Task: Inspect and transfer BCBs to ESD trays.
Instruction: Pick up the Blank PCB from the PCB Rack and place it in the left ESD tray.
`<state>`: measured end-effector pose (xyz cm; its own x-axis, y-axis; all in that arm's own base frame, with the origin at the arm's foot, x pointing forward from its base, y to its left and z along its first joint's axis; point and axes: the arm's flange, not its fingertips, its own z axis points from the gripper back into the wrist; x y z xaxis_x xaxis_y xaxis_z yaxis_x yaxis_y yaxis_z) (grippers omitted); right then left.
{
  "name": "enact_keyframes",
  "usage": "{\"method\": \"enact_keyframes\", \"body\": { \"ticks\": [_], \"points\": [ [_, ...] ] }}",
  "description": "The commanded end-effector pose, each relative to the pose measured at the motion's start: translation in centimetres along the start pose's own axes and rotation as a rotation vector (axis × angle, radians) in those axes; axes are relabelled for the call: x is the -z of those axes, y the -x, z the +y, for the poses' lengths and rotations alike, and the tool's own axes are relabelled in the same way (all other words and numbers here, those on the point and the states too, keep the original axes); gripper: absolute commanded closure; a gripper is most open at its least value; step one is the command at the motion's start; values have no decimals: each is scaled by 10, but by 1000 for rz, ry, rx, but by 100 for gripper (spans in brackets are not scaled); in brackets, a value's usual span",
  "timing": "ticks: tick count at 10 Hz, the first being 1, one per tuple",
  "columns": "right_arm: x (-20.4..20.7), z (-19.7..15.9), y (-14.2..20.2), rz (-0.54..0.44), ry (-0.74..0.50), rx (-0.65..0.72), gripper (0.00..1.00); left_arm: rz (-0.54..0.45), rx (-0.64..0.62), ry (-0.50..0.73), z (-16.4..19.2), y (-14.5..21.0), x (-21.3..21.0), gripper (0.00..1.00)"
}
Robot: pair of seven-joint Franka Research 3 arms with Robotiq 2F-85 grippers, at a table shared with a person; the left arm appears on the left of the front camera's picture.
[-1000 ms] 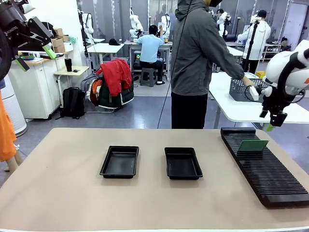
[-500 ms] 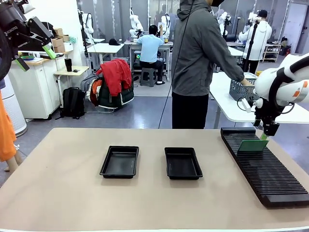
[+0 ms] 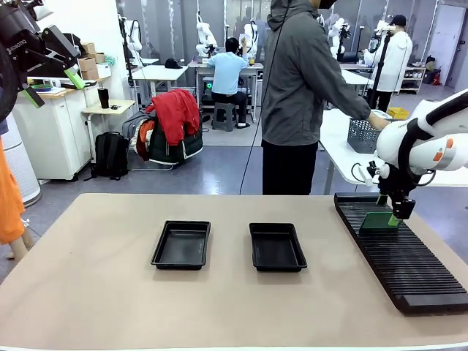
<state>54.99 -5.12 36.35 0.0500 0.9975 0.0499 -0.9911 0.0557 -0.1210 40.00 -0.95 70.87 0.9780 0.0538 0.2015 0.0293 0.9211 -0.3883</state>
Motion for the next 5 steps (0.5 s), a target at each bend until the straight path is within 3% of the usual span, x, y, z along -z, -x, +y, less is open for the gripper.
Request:
{"method": "enact_keyframes", "body": {
  "ticks": [1, 5],
  "points": [
    [9, 2, 5, 1, 27, -32, 0, 0, -2, 2, 1, 0, 0, 0],
    [7, 1, 3, 2, 1, 3, 0, 0, -2, 2, 1, 0, 0, 0]
  ]
}}
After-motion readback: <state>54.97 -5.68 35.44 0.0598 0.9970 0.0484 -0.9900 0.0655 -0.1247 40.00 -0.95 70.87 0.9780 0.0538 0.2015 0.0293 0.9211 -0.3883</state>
